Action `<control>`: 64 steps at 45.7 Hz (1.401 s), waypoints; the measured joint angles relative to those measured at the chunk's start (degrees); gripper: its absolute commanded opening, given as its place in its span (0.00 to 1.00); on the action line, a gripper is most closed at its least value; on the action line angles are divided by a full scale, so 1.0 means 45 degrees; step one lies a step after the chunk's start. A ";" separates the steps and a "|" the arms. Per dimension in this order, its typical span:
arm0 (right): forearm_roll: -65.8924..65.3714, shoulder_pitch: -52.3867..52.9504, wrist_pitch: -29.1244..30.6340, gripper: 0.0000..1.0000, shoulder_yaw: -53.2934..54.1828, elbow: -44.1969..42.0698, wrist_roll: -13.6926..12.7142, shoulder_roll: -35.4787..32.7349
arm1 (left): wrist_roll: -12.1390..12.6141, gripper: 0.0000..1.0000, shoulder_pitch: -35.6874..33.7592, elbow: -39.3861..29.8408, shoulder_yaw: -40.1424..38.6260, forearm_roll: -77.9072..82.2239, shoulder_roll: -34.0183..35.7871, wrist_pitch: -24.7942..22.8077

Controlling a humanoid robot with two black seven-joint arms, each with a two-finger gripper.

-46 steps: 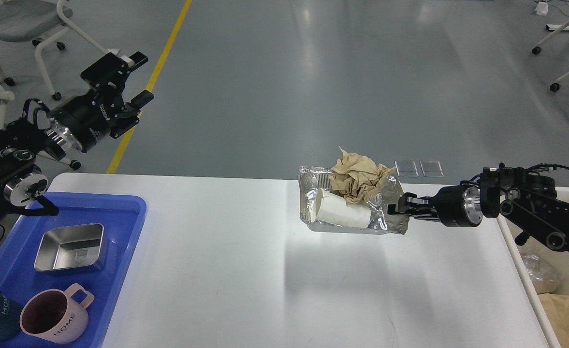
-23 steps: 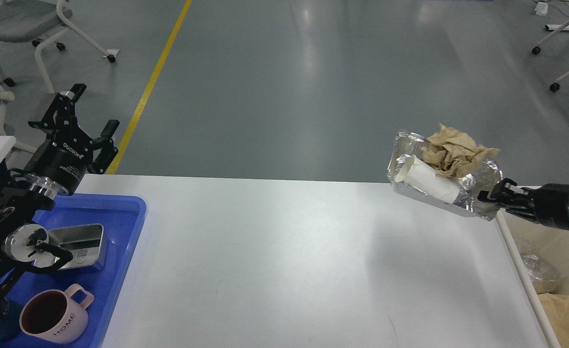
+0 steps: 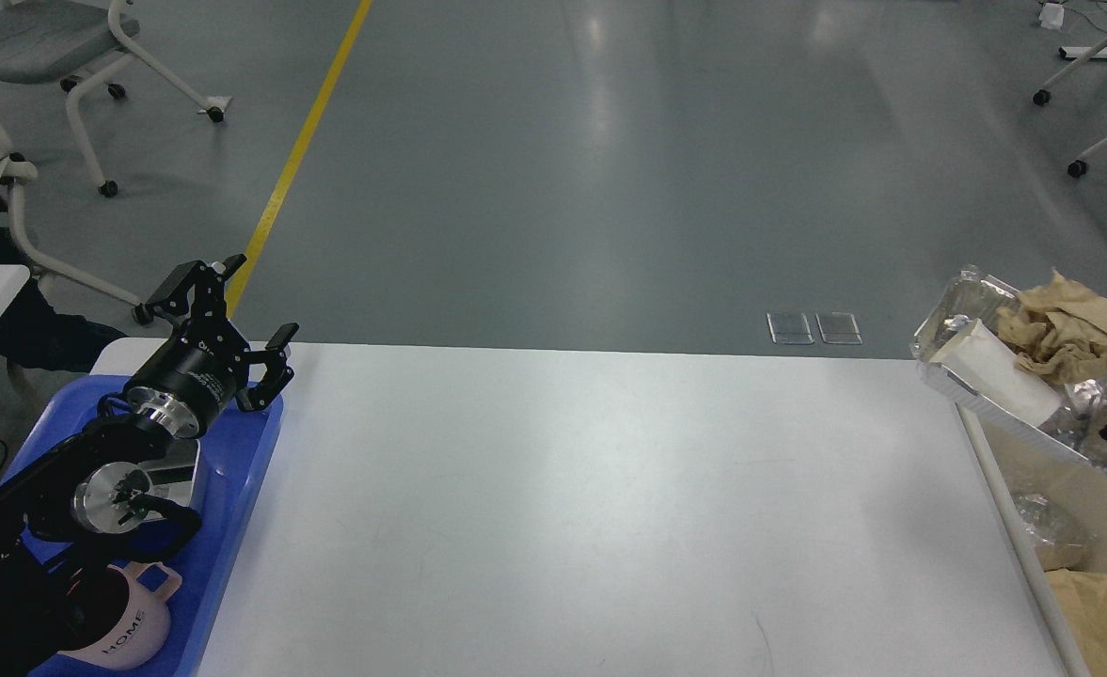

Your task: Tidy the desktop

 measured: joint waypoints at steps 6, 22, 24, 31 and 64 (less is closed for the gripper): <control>0.1195 -0.0581 -0.0513 0.29 -0.0043 -0.1530 -0.0018 0.0386 | -0.0028 0.96 0.0000 0.0177 -0.0040 0.0017 -0.0289 -0.0018; 0.2526 -0.0995 -0.0707 1.00 0.0032 -0.4489 -0.0083 0.1847 | -0.0095 0.96 -0.0181 0.1297 0.0125 0.0174 -0.1266 -0.0069; 0.2570 -0.0995 -0.0719 1.00 0.0044 -0.4512 -0.0089 0.1875 | -0.0060 0.96 -0.0190 0.1299 0.0161 0.0204 -0.1275 -0.0078; 0.2648 -0.0849 -0.0777 1.00 0.0155 -0.4483 -0.0042 0.2027 | -0.0020 0.96 -0.0259 0.1311 0.0194 0.0237 -0.1267 -0.0037; 0.7087 0.0710 -0.1684 1.00 0.7473 -0.2451 -0.0737 0.5487 | -0.0003 0.96 0.1111 0.1015 -0.3598 -0.0418 -0.0919 -0.0215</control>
